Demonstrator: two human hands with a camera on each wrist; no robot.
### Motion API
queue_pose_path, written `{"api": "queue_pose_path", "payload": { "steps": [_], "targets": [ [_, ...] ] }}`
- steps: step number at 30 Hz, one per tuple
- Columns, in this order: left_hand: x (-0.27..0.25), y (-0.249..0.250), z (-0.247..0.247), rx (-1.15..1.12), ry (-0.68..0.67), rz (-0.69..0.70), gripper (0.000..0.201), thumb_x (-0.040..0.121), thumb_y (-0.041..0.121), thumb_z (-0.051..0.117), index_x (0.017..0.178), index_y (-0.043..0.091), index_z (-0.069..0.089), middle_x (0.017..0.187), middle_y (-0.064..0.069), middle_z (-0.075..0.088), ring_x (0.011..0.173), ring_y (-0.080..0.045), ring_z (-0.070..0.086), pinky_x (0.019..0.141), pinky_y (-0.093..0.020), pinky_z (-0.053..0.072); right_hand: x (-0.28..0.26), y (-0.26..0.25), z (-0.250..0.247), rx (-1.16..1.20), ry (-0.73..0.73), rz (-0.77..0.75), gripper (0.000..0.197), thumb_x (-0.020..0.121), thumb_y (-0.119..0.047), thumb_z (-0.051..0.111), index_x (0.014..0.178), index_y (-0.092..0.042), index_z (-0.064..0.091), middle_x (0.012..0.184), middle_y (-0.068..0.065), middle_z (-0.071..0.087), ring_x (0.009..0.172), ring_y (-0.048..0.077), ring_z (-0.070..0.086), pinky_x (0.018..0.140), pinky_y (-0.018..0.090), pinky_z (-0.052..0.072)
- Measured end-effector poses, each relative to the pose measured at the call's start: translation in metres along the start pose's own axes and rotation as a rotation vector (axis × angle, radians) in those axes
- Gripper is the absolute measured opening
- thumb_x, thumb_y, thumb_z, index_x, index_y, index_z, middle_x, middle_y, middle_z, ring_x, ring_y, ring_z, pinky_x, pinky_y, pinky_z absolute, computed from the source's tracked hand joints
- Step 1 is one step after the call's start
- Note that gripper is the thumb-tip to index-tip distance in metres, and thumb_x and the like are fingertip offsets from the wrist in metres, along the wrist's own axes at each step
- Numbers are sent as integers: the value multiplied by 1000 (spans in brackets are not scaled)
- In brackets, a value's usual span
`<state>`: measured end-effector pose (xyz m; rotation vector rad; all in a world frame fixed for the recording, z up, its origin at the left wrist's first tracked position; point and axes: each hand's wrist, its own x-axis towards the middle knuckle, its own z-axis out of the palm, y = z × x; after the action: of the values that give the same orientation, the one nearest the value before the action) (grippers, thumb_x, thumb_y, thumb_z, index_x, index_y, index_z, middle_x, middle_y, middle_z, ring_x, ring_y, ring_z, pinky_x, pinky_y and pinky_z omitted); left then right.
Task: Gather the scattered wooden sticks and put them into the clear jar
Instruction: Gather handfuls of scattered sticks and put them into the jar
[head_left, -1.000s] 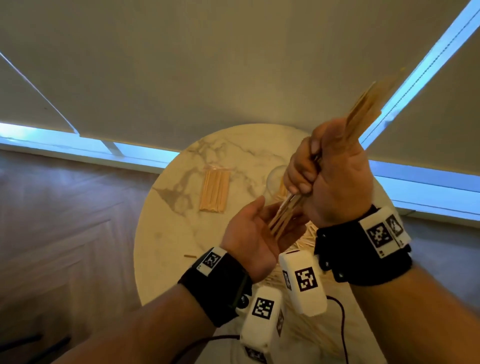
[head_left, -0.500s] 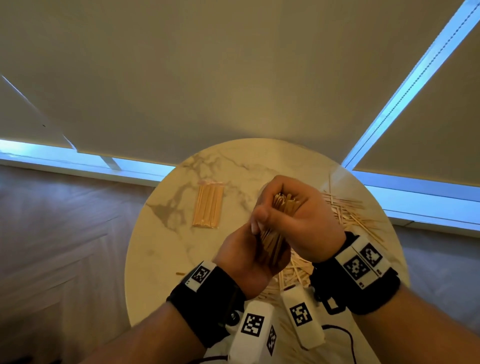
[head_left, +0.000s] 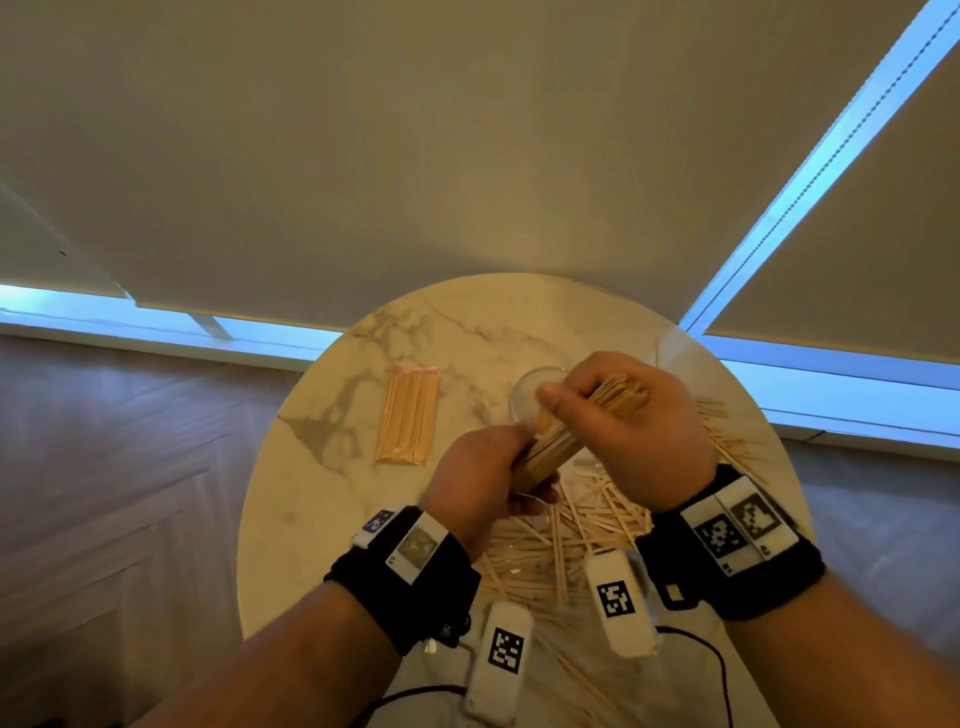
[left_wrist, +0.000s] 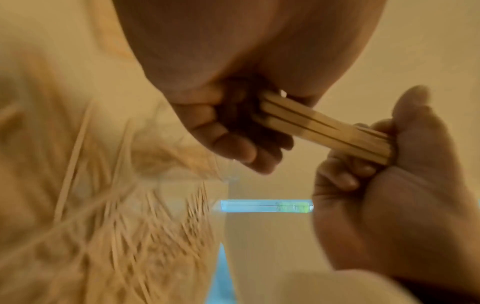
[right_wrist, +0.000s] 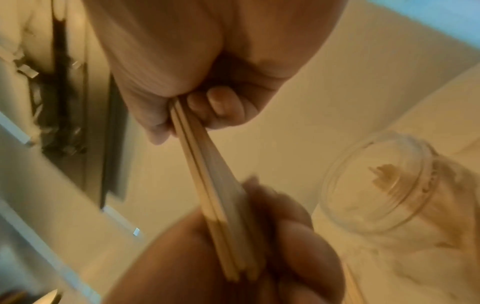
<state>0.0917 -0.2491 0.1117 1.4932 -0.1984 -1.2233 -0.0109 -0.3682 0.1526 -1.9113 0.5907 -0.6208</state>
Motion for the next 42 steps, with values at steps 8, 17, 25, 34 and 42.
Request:
{"api": "queue_pose_path", "payload": {
  "steps": [8,17,25,34,42],
  "targets": [
    [53,-11,-17,984,148,461,81,79,44,82,148,22,45,147,5,49,132,-16,46,109,-27,36,28,49,-17,-169,395,101,28,84,-46,79,74,-22,68,71,-8,66,68,8,63,63,20,48],
    [91,-20,-10,919,54,353,91,69,57,85,146,30,44,140,7,62,124,-18,63,99,-39,55,39,96,27,-501,22,33,39,87,-60,70,78,-21,69,86,-4,63,78,16,62,71,36,51],
    [85,-22,-18,941,71,372,99,75,54,83,157,31,32,156,7,51,138,-18,54,104,-41,52,25,110,26,-636,44,-33,55,77,-80,60,90,-26,63,95,-7,56,91,18,51,80,39,45],
    [83,-38,-21,886,143,345,114,67,63,86,159,29,29,152,13,50,132,-12,55,106,-38,49,-5,187,-64,-620,138,420,21,92,-40,67,107,-26,68,120,-1,59,117,22,52,101,39,45],
    [50,-112,-43,1201,30,131,85,73,45,84,147,27,45,132,4,51,113,-16,58,99,-34,52,-19,253,-120,-827,-139,946,82,77,-57,70,151,-41,38,149,13,34,135,43,38,113,50,40]
  ]
}}
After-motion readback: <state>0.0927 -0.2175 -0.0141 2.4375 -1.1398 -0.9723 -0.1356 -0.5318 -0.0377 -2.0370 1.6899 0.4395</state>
